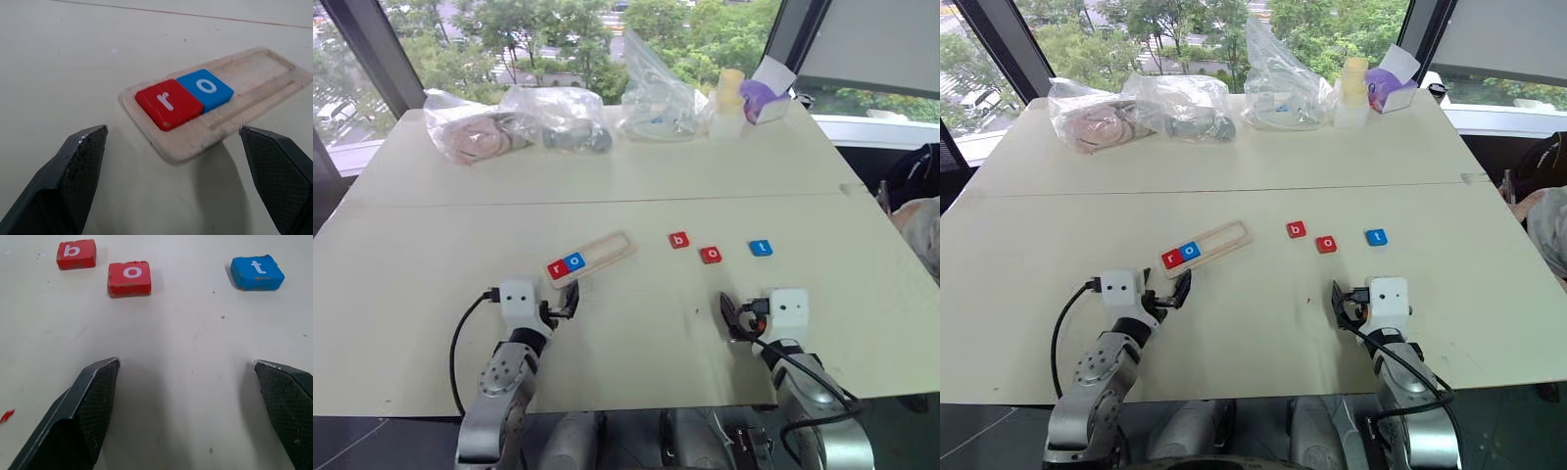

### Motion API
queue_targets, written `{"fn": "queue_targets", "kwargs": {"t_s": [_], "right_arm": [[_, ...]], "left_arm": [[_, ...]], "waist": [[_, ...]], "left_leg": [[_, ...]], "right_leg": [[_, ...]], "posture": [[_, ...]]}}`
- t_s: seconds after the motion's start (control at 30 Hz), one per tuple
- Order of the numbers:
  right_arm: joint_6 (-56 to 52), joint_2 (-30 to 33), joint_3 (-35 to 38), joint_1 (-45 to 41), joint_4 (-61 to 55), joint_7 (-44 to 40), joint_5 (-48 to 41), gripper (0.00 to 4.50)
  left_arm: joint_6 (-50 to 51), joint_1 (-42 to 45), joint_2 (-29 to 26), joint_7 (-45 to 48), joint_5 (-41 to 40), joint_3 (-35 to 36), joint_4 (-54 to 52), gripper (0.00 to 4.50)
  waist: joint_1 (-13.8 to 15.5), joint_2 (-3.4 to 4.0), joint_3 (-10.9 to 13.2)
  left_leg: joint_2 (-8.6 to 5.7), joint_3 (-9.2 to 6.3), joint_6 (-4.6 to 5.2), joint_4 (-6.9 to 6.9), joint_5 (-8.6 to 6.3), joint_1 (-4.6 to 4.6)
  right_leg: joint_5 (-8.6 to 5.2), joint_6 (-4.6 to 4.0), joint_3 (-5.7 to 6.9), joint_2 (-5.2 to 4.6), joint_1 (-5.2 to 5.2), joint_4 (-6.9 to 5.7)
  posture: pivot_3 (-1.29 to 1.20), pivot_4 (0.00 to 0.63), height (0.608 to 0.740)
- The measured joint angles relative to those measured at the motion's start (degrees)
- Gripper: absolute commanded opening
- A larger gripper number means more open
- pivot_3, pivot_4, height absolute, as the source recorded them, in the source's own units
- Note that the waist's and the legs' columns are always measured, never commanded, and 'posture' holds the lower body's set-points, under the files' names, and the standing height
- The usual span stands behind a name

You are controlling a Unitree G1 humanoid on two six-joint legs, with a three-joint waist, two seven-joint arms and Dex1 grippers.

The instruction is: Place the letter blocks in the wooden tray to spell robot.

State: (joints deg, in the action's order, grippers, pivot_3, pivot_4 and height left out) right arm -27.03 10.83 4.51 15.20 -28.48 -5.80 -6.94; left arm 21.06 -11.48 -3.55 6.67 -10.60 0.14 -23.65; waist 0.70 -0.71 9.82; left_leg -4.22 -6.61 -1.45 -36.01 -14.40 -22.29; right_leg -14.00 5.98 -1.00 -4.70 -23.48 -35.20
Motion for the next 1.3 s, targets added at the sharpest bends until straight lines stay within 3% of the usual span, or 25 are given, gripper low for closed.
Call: {"fn": "queue_targets", "kwargs": {"t_s": [0.7,1.13,1.3], "right_arm": [[3.71,3.78,-2.23,-0.60,1.45,-5.32,1.59,4.45],[3.52,5.89,-3.55,0.84,-0.31,-8.71,1.56,4.45],[-0.11,13.80,-2.61,0.89,-3.97,-17.71,-3.72,4.45]], "left_arm": [[-3.10,-10.11,-6.68,5.96,-2.46,3.83,-4.58,4.50],[-2.27,-9.01,-9.91,9.70,-4.44,5.31,-4.76,4.50],[1.22,-5.96,-18.88,18.46,-9.71,6.77,-4.52,4.50]], "waist": [[-0.64,0.01,0.03],[-0.40,0.02,0.04],[-0.09,0.25,0.23]], "left_leg": [[0.07,0.04,-0.03,0.10,-0.11,-0.12],[0.07,0.05,-0.03,0.04,-0.12,-0.13],[0.07,0.03,-0.01,-0.01,-0.12,-0.14]], "right_leg": [[-0.04,-0.02,-0.10,0.01,-0.20,0.07],[-0.04,-0.01,-0.08,0.01,-0.19,0.06],[-0.04,-0.02,0.00,0.03,-0.19,0.03]], "posture": [[0.00,0.150,0.740],[0.00,0.150,0.740],[0.00,0.150,0.740]]}}
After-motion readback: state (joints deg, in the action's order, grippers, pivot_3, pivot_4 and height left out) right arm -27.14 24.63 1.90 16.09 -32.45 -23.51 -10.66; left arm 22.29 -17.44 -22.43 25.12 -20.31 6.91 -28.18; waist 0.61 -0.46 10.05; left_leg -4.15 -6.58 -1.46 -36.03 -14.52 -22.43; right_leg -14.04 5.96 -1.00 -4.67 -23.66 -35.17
